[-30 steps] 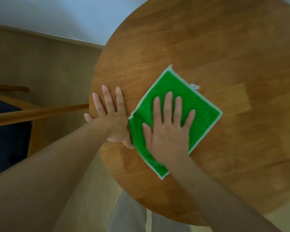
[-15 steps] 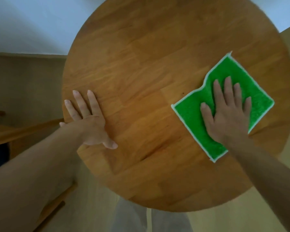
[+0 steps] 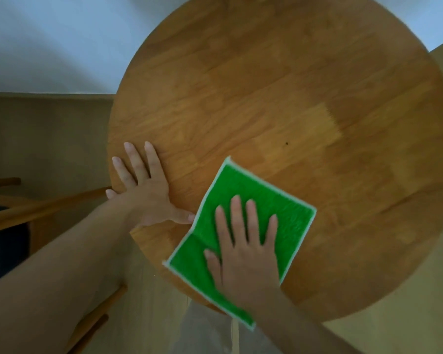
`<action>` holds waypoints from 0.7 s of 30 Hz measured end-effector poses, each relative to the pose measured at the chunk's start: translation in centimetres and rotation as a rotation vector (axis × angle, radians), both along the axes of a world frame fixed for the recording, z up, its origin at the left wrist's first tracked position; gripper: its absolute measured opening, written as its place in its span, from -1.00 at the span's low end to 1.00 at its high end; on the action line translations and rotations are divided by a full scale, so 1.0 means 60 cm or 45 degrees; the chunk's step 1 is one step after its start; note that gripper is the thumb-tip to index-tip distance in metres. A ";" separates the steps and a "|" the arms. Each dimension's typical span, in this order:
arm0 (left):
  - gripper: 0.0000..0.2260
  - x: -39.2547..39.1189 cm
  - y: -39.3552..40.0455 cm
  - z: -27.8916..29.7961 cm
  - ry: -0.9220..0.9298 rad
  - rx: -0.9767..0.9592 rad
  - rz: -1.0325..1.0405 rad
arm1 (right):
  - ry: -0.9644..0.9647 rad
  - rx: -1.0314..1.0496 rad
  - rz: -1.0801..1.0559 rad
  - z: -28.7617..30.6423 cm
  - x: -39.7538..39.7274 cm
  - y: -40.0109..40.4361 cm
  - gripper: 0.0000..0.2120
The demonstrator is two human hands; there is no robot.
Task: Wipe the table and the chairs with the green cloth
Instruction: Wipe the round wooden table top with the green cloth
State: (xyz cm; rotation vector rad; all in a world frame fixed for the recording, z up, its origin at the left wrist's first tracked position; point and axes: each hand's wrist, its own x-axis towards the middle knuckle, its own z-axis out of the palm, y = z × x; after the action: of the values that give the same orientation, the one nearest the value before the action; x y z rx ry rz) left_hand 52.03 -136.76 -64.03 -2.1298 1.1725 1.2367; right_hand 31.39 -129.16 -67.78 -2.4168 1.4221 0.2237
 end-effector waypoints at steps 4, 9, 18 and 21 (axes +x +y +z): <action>0.12 0.016 0.037 0.007 0.064 -0.433 0.260 | 0.009 0.056 0.111 -0.001 0.026 0.051 -0.32; -0.32 0.023 0.112 -0.005 -0.029 -0.724 0.690 | -0.065 0.050 0.218 -0.004 0.048 0.019 -0.34; -0.58 0.041 0.141 -0.010 0.316 -0.860 1.179 | -0.042 -0.140 -0.054 -0.014 0.180 -0.258 -0.34; -0.58 0.048 0.148 -0.007 0.362 -0.846 1.357 | -0.011 -0.147 -0.213 -0.018 0.230 -0.312 -0.32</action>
State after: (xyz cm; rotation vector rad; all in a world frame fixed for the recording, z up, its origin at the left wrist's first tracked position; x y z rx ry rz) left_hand 54.92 -127.88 -64.45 -3.3920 0.4995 1.7595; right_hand 45.22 -147.91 -68.85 -2.3676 1.6649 0.0929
